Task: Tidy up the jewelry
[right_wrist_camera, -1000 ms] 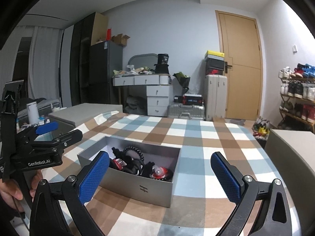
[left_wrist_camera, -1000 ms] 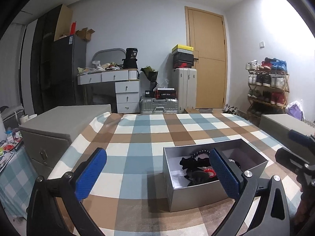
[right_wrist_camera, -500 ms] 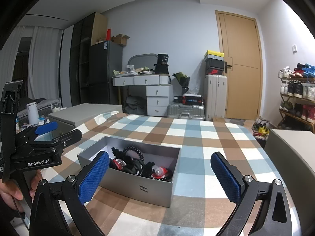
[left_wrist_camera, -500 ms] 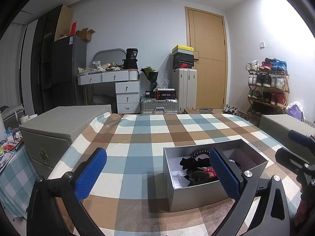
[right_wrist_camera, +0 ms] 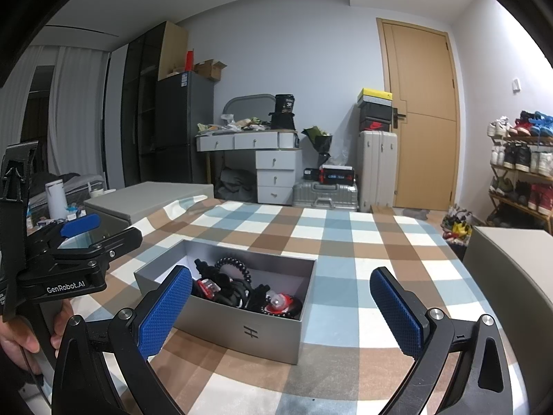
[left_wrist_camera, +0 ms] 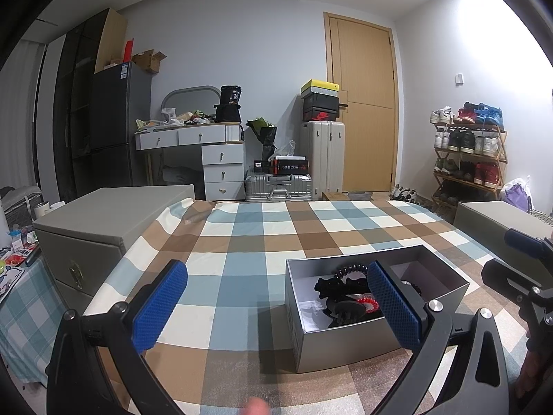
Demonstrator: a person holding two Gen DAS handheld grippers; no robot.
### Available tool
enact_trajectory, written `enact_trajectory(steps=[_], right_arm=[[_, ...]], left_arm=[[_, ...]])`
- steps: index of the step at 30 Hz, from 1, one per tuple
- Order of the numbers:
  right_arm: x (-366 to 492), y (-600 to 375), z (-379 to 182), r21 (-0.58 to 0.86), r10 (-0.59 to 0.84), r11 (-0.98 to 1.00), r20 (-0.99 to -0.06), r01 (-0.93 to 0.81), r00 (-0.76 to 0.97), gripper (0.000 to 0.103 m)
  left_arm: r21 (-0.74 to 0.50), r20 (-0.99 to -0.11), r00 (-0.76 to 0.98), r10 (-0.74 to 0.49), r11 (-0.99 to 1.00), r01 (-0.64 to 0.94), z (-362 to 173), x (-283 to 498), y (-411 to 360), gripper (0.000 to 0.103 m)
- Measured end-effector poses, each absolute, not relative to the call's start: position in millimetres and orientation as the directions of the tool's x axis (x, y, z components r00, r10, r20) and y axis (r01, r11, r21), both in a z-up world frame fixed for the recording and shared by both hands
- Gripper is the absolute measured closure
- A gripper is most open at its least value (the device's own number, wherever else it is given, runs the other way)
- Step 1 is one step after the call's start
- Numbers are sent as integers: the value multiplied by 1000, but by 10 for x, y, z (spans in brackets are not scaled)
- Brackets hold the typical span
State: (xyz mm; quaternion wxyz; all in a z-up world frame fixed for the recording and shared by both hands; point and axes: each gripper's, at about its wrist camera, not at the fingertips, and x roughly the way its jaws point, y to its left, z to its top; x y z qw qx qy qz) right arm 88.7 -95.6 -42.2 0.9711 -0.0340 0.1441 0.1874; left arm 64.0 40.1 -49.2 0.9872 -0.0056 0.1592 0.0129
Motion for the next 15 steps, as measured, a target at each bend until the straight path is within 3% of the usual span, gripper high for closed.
enact_trajectory(steps=[15], right_arm=[[888, -956, -421, -12, 354, 927, -293, -374, 888, 0]], left_arm=[[-7, -313, 949, 27, 1000, -31, -492, 645, 399, 1]])
